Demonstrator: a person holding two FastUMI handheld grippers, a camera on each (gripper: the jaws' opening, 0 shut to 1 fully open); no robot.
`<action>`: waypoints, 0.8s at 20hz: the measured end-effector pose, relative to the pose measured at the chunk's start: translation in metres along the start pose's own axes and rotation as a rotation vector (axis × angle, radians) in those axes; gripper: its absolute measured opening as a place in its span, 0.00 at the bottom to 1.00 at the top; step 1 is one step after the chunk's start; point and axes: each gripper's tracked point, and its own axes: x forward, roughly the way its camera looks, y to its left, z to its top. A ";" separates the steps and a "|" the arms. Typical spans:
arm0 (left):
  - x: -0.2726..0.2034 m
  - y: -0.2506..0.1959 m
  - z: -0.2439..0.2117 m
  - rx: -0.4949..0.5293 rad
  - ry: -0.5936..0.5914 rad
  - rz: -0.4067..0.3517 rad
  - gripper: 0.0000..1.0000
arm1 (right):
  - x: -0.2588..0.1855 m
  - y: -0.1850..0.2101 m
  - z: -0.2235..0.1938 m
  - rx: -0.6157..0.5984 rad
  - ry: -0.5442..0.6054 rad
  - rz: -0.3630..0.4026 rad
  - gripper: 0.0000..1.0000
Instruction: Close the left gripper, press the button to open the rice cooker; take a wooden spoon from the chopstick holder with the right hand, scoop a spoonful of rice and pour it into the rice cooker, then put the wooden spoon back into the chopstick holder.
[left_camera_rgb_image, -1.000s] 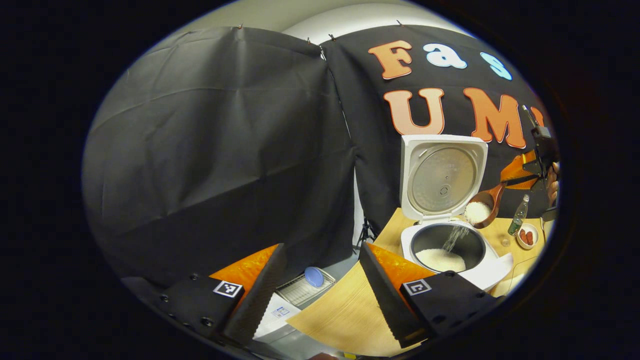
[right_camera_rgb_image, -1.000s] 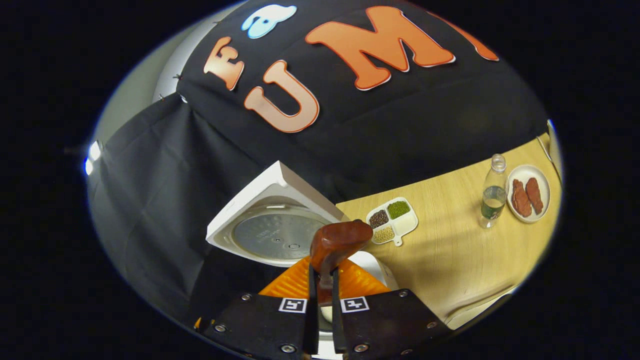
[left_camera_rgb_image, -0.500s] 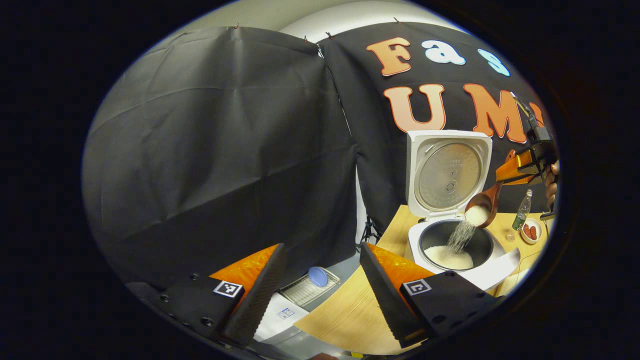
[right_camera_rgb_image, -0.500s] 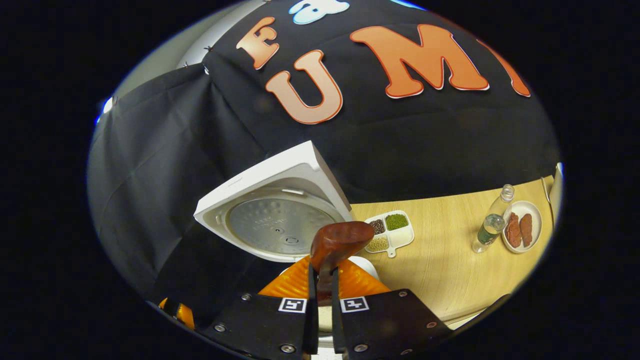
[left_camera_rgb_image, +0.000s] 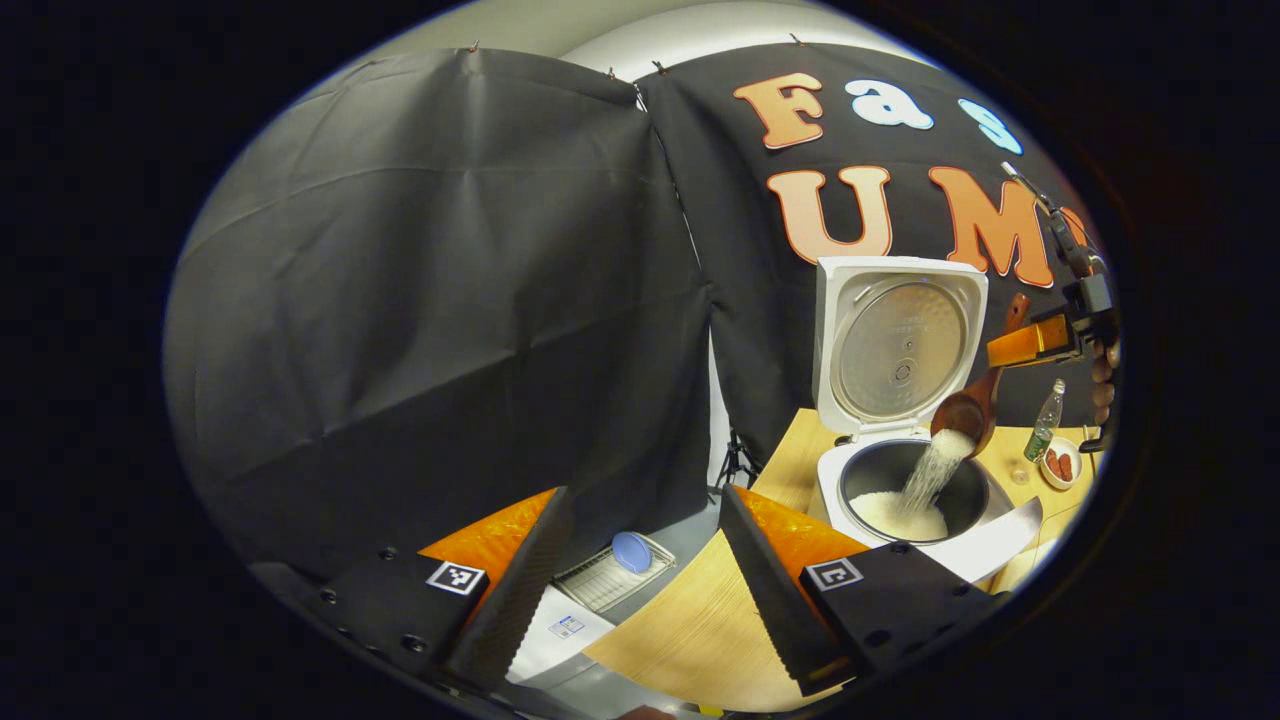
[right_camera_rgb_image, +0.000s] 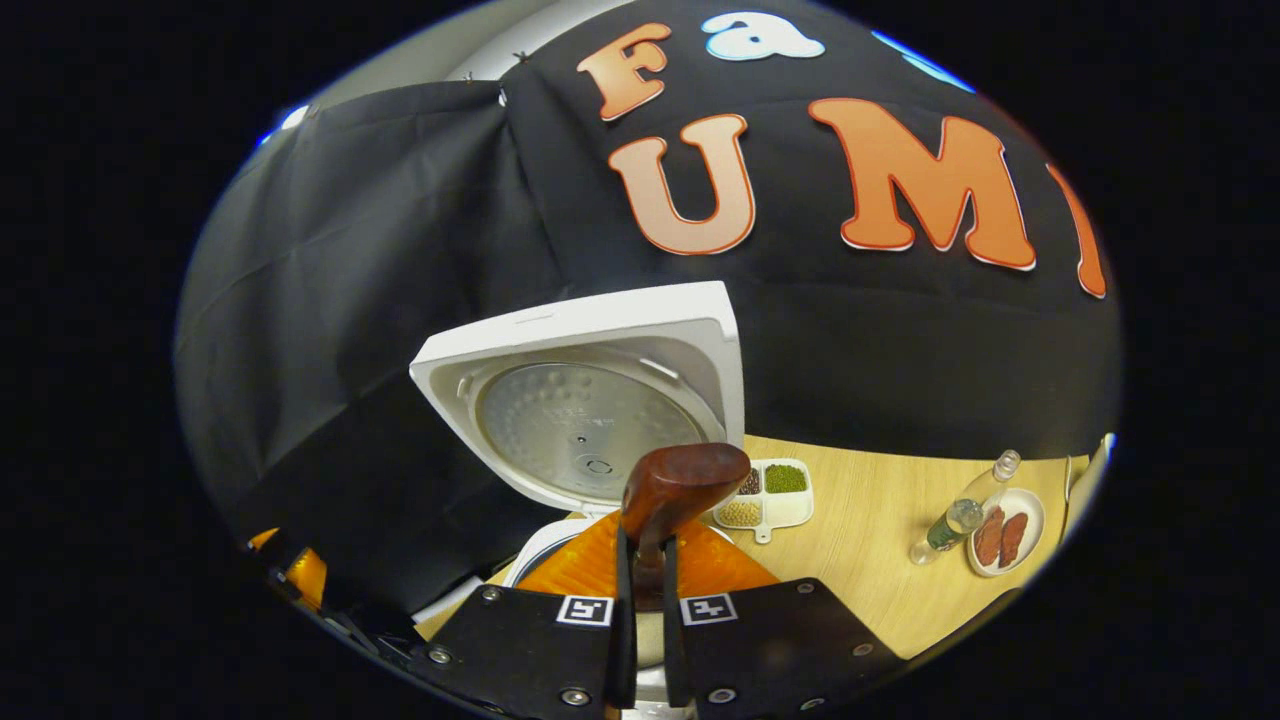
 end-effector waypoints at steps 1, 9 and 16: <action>0.001 0.000 0.000 0.003 0.002 0.002 1.00 | 0.000 0.004 0.001 -0.046 -0.011 0.008 0.10; -0.002 0.006 -0.005 -0.002 0.016 0.022 1.00 | -0.013 0.034 0.003 -0.474 -0.125 0.005 0.11; -0.009 0.007 -0.006 -0.012 0.015 0.035 1.00 | -0.032 0.049 0.009 -0.523 -0.158 0.048 0.11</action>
